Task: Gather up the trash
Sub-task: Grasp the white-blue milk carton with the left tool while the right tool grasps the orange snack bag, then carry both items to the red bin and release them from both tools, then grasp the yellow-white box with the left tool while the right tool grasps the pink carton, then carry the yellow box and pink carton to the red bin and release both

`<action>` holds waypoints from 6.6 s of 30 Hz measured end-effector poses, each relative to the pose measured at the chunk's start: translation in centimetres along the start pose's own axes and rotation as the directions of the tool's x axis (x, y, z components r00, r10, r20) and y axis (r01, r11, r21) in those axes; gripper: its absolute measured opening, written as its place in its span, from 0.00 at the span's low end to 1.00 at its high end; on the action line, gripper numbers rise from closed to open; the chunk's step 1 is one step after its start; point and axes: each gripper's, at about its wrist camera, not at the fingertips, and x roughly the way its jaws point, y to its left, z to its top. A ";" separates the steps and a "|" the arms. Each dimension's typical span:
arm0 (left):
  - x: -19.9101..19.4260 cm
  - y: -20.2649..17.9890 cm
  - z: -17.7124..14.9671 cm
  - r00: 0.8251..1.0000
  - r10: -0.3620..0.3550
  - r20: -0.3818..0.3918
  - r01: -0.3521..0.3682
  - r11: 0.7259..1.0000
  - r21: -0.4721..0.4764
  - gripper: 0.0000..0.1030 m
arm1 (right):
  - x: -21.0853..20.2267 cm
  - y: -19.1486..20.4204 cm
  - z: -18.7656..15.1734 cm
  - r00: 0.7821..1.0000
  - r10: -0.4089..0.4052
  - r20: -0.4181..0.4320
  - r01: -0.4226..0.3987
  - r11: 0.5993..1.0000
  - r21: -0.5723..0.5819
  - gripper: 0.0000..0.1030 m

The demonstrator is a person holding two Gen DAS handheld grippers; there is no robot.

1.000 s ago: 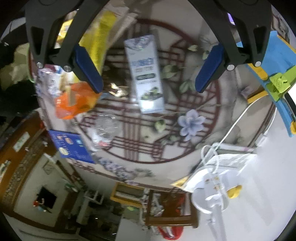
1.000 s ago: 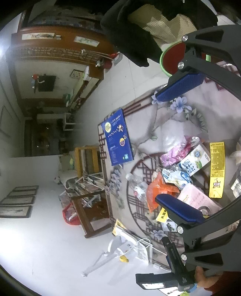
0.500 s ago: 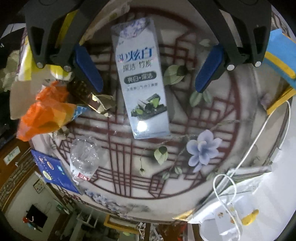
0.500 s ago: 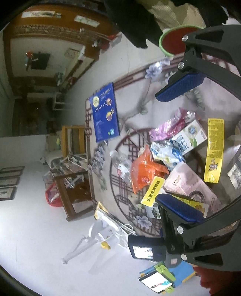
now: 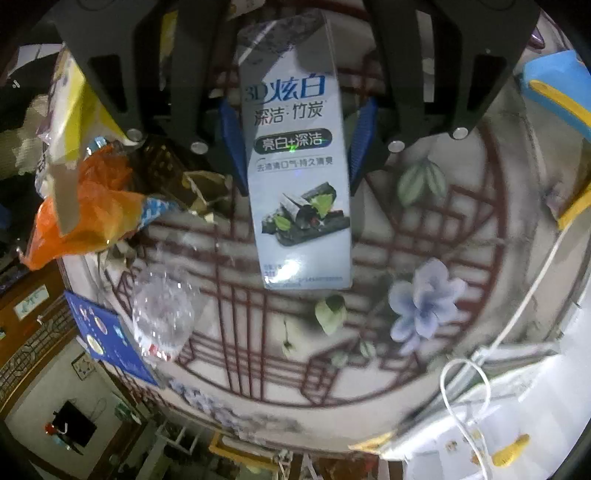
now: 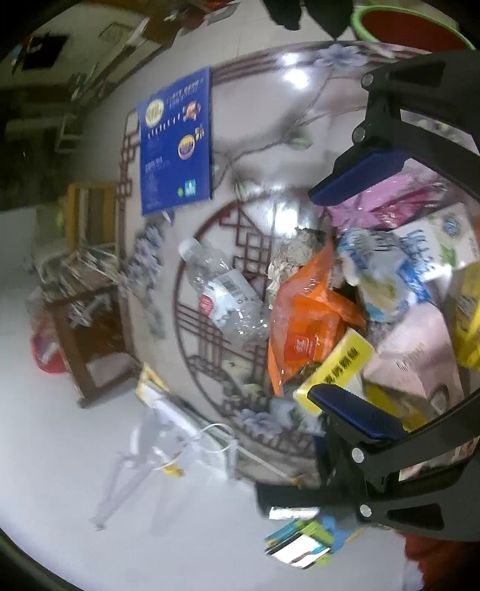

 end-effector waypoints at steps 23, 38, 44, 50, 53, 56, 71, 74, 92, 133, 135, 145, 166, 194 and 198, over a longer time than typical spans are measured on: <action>-8.6 0.8 3.6 0.959 0.085 0.271 -0.073 0.996 -0.057 0.47 | 0.3 0.8 2.8 0.985 0.139 0.099 -0.136 0.990 -0.037 0.25; -12.8 -5.8 1.2 0.947 -0.080 0.311 0.049 0.993 0.107 0.47 | -12.0 0.5 -1.6 0.937 0.000 0.349 -0.024 0.998 0.064 0.25; -13.7 -10.0 -0.5 0.941 -0.163 0.296 0.105 0.973 0.204 0.47 | -15.7 -0.9 -5.5 0.920 -0.088 0.383 0.029 0.987 0.156 0.25; -14.2 -14.2 -2.2 0.934 -0.234 0.270 0.160 0.949 0.271 0.47 | -18.1 -2.9 -9.6 0.909 -0.173 0.379 0.089 0.969 0.229 0.25; -14.3 -16.4 -3.2 0.930 -0.266 0.254 0.186 0.936 0.299 0.47 | -19.2 -4.6 -11.5 0.907 -0.197 0.372 0.089 0.954 0.287 0.25; -14.3 -18.5 -4.1 0.926 -0.292 0.240 0.208 0.924 0.319 0.47 | -20.5 -6.5 -13.2 0.901 -0.226 0.370 0.099 0.938 0.333 0.25; -11.7 -30.2 -8.1 0.931 -0.343 0.121 0.264 0.867 0.423 0.47 | -24.6 -20.9 -21.0 0.849 -0.466 0.249 0.277 0.794 0.540 0.25; -11.4 -32.7 -8.8 0.933 -0.343 0.104 0.266 0.857 0.442 0.47 | -24.2 -24.7 -22.0 0.829 -0.534 0.167 0.367 0.744 0.559 0.25; -5.8 -48.5 -13.9 0.879 -0.455 -0.142 0.445 0.676 0.588 0.47 | -26.2 -32.1 -25.9 0.787 -0.610 0.096 0.402 0.624 0.670 0.70; -11.3 -11.6 -6.4 0.984 -0.047 0.173 0.024 0.991 0.133 0.77 | -17.9 -12.0 -16.6 0.935 -0.281 0.219 0.183 0.907 0.379 0.74; -9.8 -8.0 -6.1 0.993 -0.007 0.119 -0.003 0.997 0.082 0.77 | -16.5 -9.7 -16.1 0.946 -0.251 0.206 0.166 0.920 0.356 0.74; -3.1 -2.8 -5.9 0.997 -0.050 -0.064 0.059 0.988 0.141 0.77 | -11.8 -1.5 -14.1 0.975 -0.157 0.159 0.103 0.947 0.305 0.74; -2.6 0.4 -2.8 0.983 -0.185 0.010 0.184 0.981 0.068 0.50 | 2.2 6.1 -10.2 0.990 0.060 -0.128 -0.018 0.951 0.308 0.82; -8.4 -2.1 -2.1 0.958 -0.245 0.147 0.234 0.968 0.091 0.50 | -8.3 3.9 -6.3 0.982 -0.023 0.186 -0.024 0.969 0.246 0.52; -9.1 -3.1 -2.0 0.952 -0.265 0.156 0.250 0.962 0.113 0.50 | -10.2 3.0 -6.5 0.973 -0.057 0.222 -0.003 0.966 0.259 0.52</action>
